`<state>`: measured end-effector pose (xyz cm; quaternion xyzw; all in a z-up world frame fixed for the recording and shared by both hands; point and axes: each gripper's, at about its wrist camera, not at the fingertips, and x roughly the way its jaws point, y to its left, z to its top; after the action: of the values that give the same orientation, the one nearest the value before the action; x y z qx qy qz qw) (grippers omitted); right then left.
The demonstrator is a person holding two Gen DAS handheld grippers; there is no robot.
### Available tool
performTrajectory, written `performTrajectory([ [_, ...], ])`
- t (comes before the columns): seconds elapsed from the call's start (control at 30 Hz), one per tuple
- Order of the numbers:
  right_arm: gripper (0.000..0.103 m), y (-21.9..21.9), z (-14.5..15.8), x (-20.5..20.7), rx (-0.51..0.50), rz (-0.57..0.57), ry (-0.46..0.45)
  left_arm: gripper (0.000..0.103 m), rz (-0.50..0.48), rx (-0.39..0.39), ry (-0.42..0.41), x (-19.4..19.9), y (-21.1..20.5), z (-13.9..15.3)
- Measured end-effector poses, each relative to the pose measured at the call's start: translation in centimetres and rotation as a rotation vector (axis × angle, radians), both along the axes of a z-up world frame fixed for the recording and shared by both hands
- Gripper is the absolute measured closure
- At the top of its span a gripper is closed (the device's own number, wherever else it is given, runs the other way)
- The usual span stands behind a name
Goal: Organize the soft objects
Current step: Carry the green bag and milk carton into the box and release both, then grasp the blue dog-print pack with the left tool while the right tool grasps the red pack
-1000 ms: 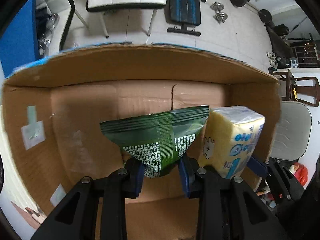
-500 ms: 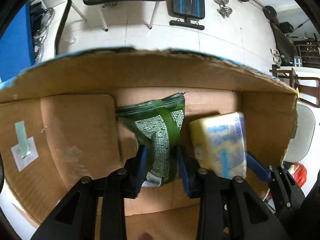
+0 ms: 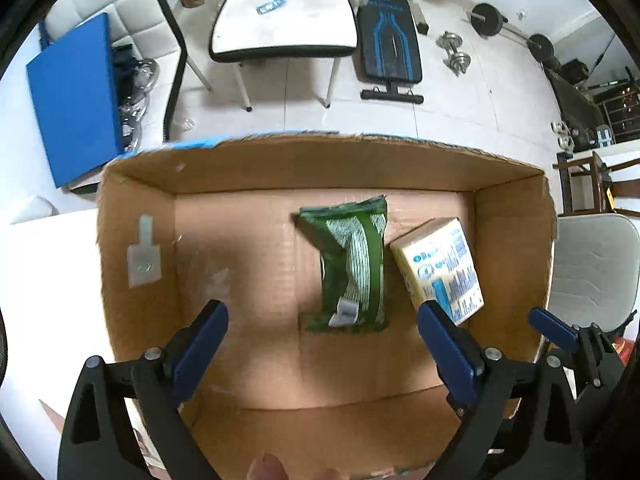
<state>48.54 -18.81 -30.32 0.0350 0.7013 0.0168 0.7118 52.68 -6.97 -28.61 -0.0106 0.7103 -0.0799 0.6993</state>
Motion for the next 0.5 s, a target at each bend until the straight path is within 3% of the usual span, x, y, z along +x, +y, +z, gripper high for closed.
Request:
performTrajectory([
  [0.07, 0.0, 0.2, 0.5, -0.8, -0.011, 0.006, -0.01, 0.001, 0.012, -0.001, -0.026, -0.9, 0.3, 0.7],
  [0.3, 0.0, 0.5, 3.7, -3.7, 0.003, 0.005, -0.07, 0.001, 0.0, 0.023, -0.122, -4.5, -0.2, 4.6],
  [0.5, 0.0, 0.1, 7.5, -6.3, 0.04, 0.004, -0.13, 0.001, -0.004, 0.015, -0.248, -7.7, -0.5, 9.7],
])
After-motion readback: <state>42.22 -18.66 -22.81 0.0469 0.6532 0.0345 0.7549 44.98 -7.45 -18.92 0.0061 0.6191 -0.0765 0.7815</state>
